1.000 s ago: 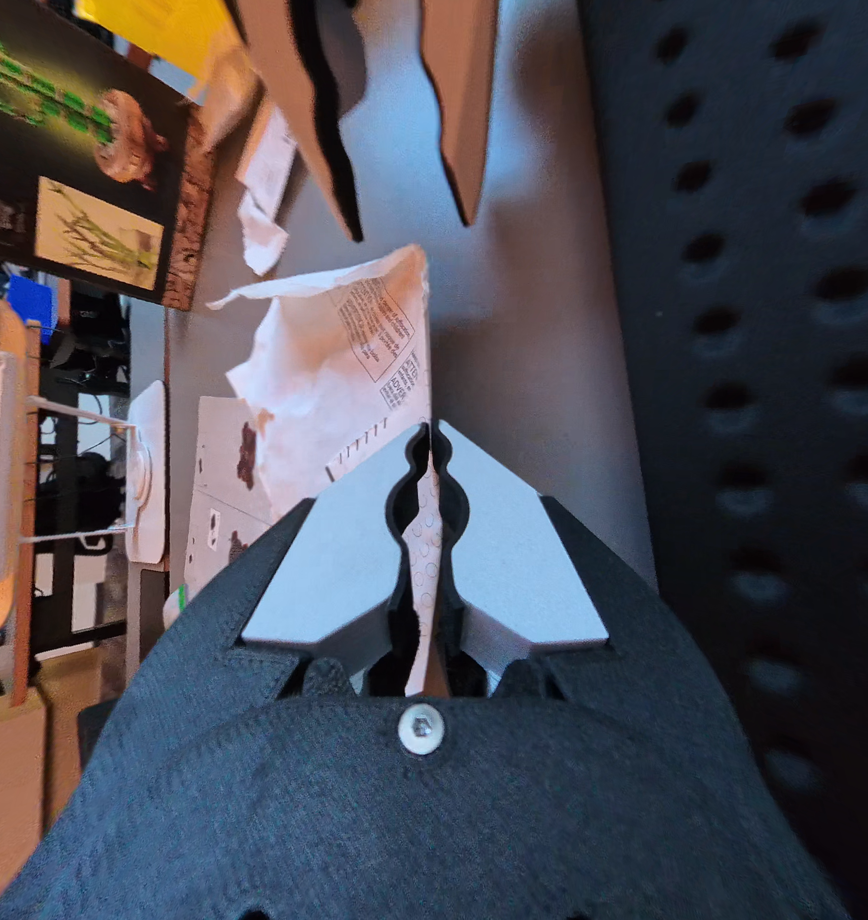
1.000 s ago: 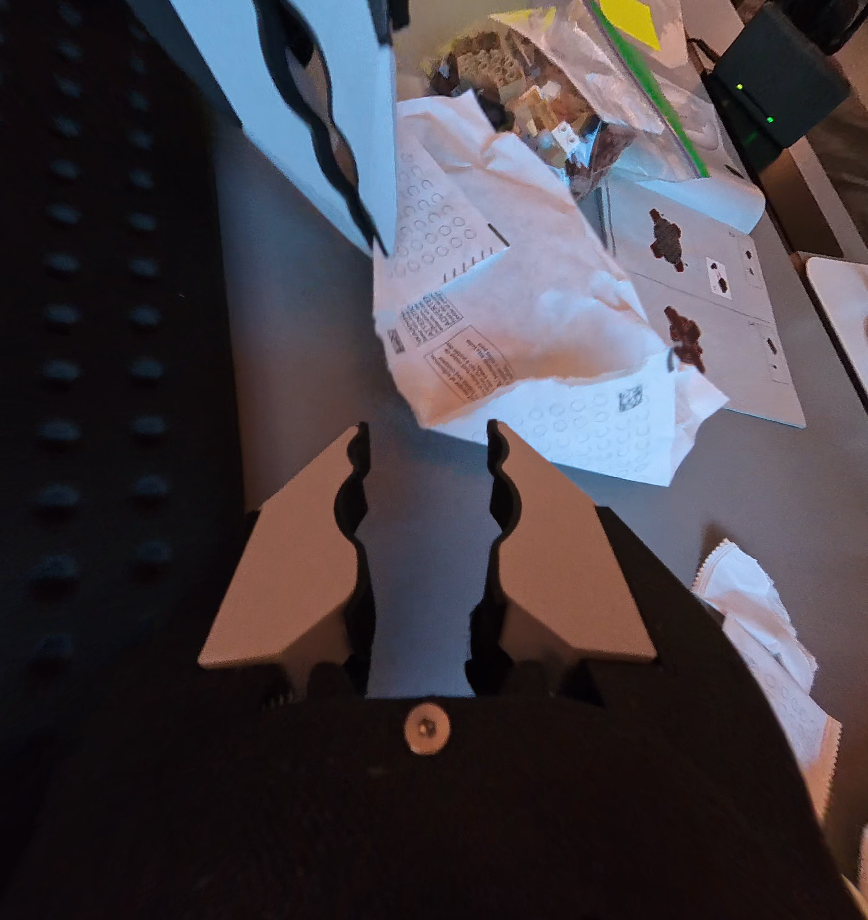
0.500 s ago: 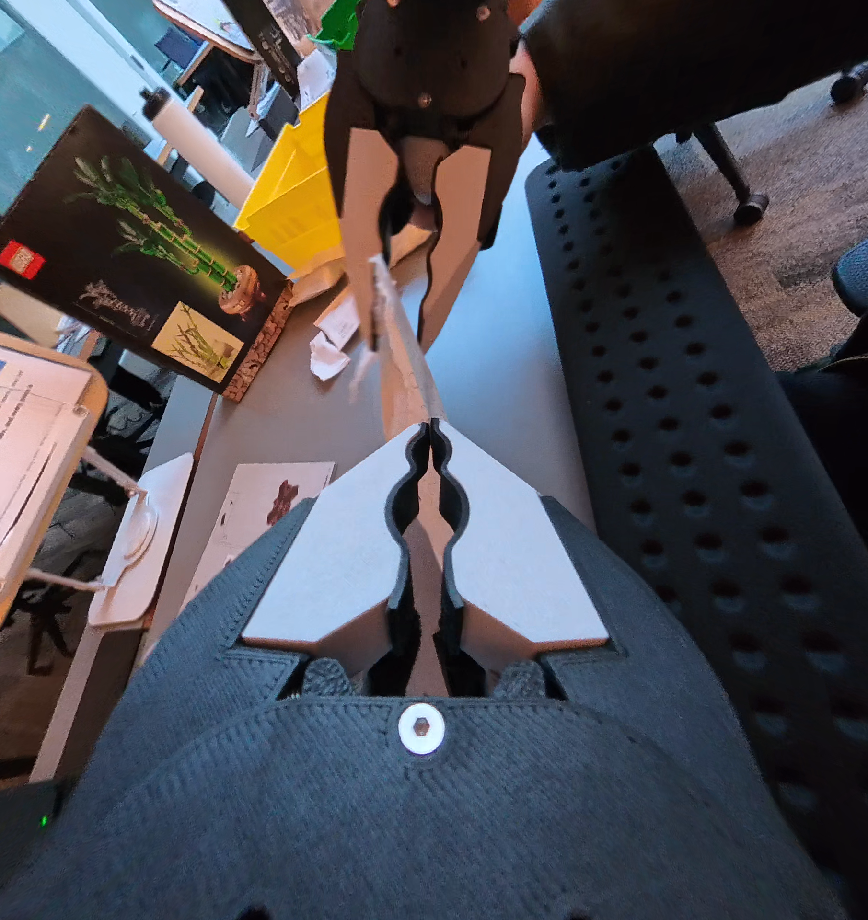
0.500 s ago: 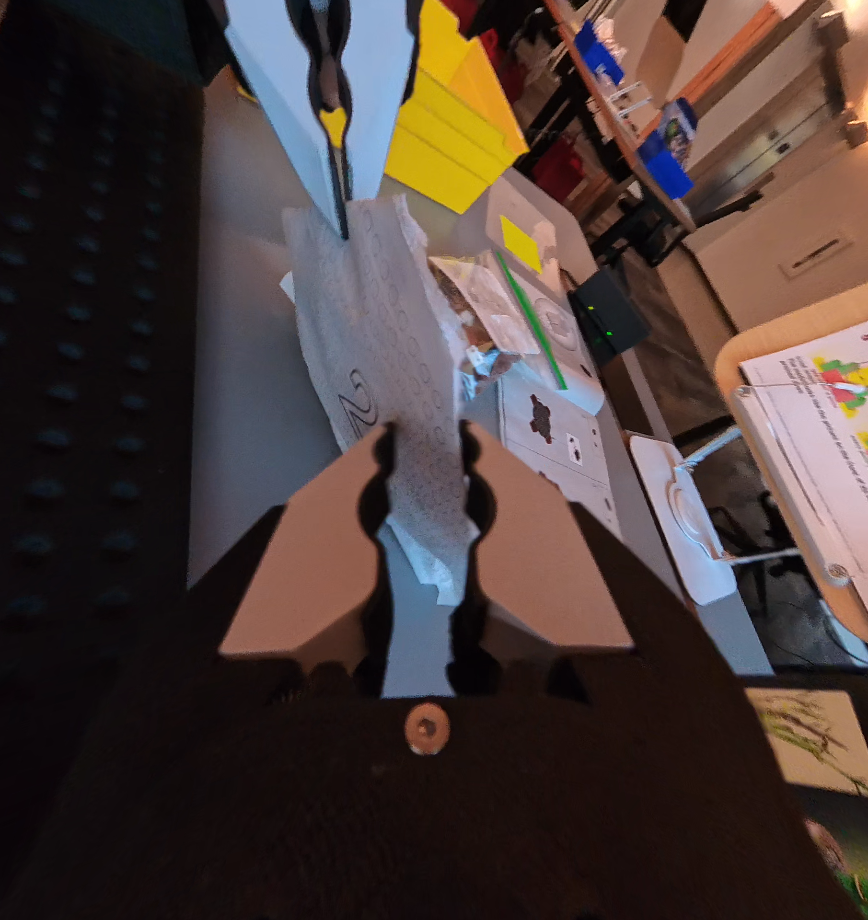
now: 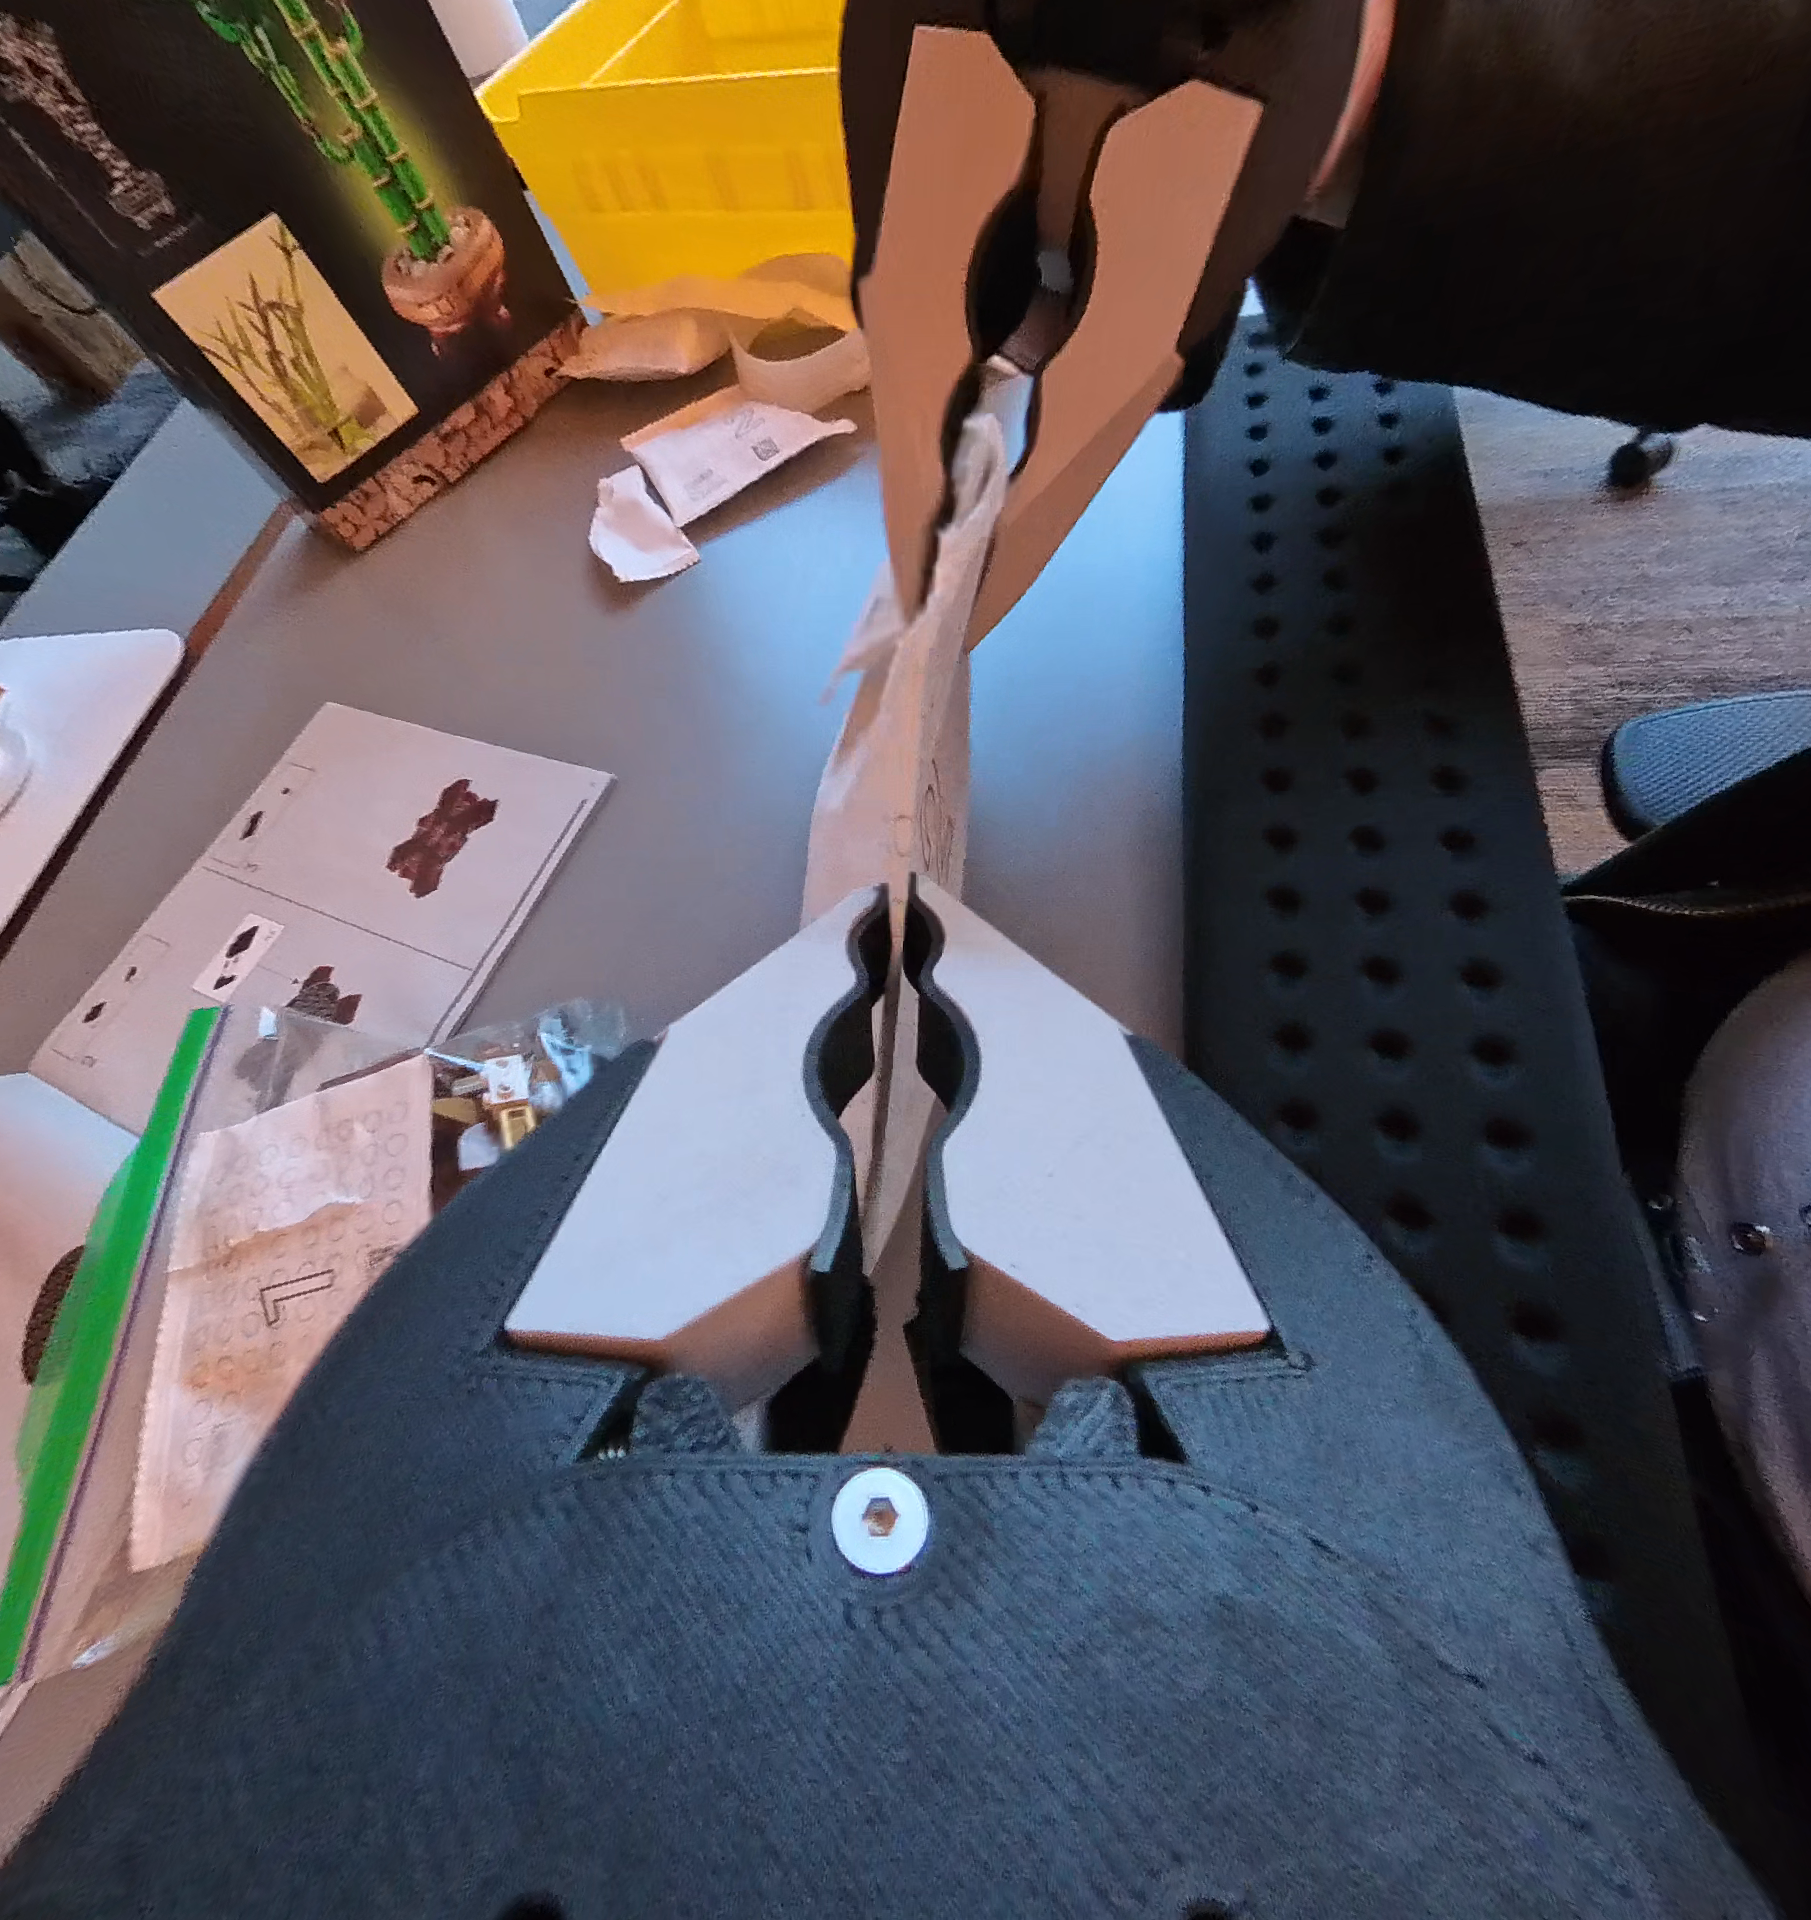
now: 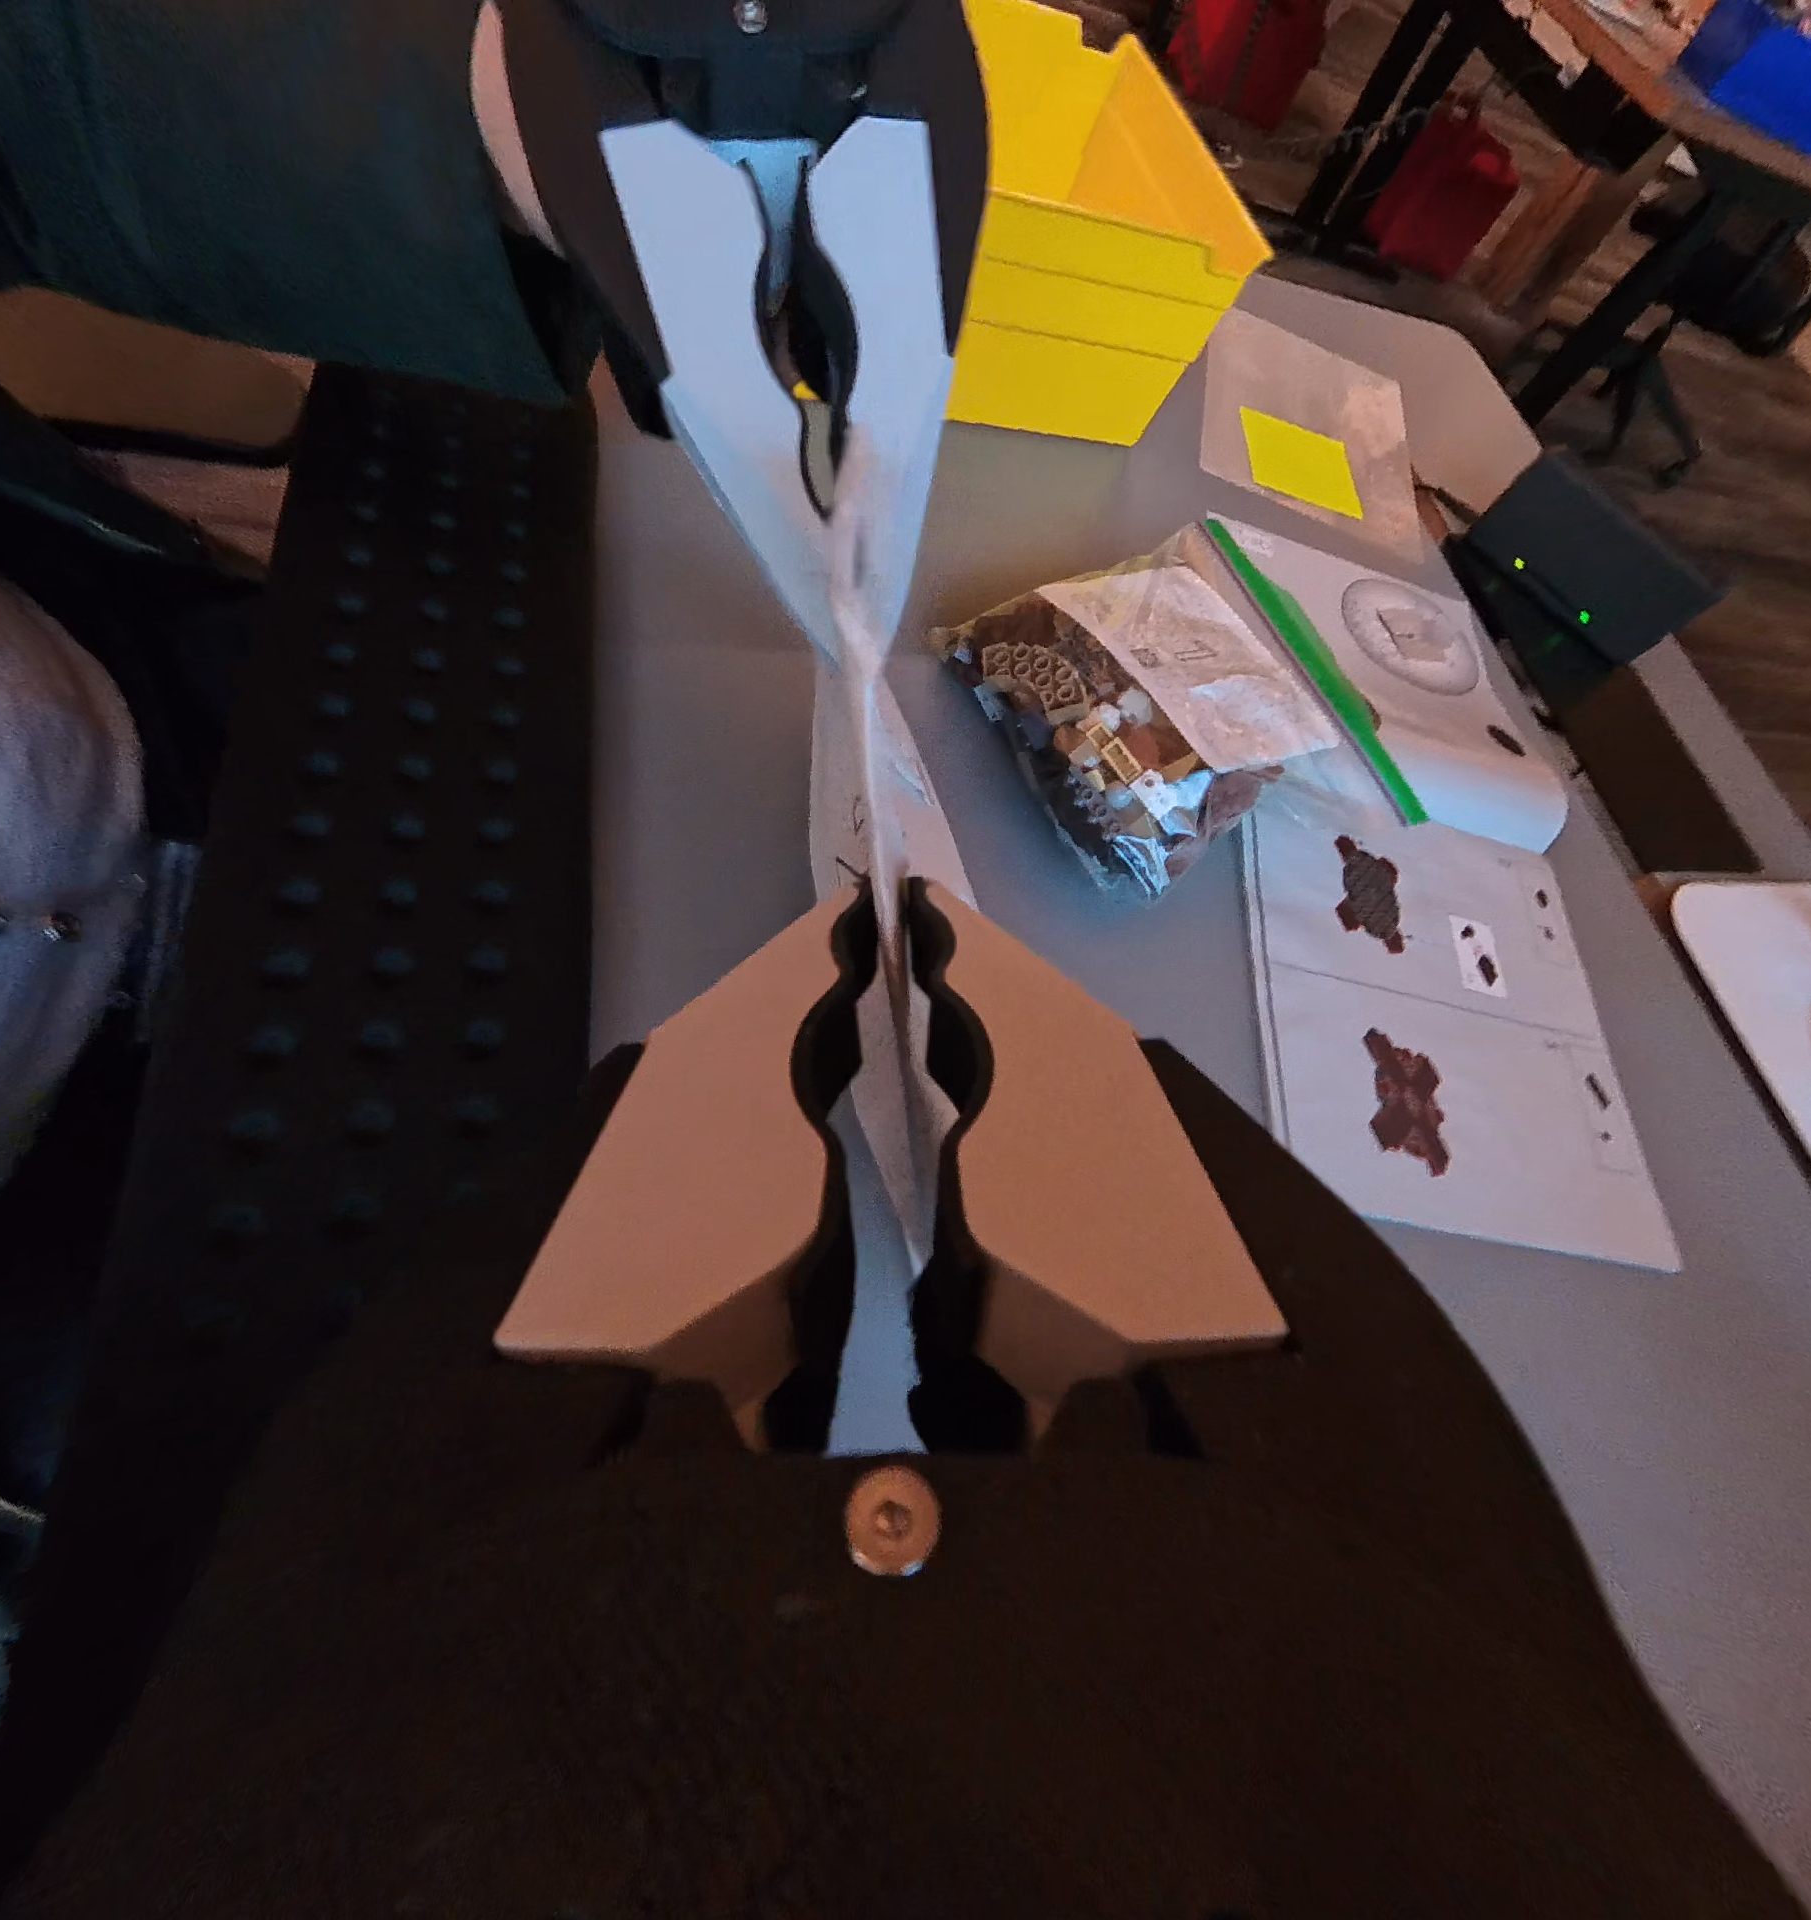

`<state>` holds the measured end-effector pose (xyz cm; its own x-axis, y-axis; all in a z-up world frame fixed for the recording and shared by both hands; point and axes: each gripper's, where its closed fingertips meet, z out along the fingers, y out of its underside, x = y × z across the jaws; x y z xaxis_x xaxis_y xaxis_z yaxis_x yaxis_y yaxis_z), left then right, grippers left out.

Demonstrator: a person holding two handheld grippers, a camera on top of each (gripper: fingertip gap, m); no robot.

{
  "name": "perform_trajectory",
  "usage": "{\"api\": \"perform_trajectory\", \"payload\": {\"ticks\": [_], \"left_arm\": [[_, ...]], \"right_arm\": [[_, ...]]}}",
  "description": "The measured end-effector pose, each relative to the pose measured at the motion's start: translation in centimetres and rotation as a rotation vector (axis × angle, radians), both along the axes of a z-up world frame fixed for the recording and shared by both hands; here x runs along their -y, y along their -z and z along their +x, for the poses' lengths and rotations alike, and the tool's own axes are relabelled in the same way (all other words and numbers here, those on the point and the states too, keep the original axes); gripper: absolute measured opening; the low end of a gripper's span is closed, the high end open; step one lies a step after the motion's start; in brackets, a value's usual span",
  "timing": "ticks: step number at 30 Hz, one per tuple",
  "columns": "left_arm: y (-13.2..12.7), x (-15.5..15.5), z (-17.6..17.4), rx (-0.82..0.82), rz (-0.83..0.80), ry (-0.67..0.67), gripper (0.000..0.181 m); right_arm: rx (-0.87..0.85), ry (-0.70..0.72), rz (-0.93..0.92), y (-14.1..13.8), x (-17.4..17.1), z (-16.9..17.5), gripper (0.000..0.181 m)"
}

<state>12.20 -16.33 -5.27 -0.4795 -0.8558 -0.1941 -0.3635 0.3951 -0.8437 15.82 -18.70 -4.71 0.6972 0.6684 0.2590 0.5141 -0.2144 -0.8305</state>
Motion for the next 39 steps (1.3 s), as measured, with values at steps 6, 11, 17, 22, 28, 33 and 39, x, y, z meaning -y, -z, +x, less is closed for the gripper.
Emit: {"api": "perform_trajectory", "payload": {"ticks": [6, 11, 17, 22, 28, 33, 39], "left_arm": [[-0.5, -0.6, 0.4, 0.045, 0.010, 0.022, 0.000], [-2.6, -1.7, 0.9, 0.108, 0.018, 0.002, 0.000], [-2.3, -2.1, 1.2, 0.139, 0.087, -0.005, 0.000], [0.1, -0.9, 0.2, 0.078, 0.031, 0.050, 0.000], [0.6, 0.3, -1.1, 0.085, -0.011, 0.074, 0.000], [2.0, 2.6, -3.2, 0.093, 0.121, 0.131, 0.014], [3.9, 4.3, -4.4, 0.191, 0.362, 0.121, 0.000]], "right_arm": [[-0.112, 0.077, -0.053, -0.2, -0.1, 2.2, 0.000], [-0.050, 0.096, 0.032, -2.6, -0.6, 2.2, 0.000], [0.023, 0.142, 0.046, -2.2, -1.3, 2.8, 0.000], [0.047, 0.117, -0.019, 0.8, -0.3, 2.0, 0.017], [-0.026, 0.053, 0.076, 0.5, 1.1, -1.3, 0.026], [0.157, 0.002, 0.198, 1.7, 3.2, -3.5, 0.000], [0.291, -0.012, 0.264, 3.7, 4.7, -4.9, 0.003]]}}
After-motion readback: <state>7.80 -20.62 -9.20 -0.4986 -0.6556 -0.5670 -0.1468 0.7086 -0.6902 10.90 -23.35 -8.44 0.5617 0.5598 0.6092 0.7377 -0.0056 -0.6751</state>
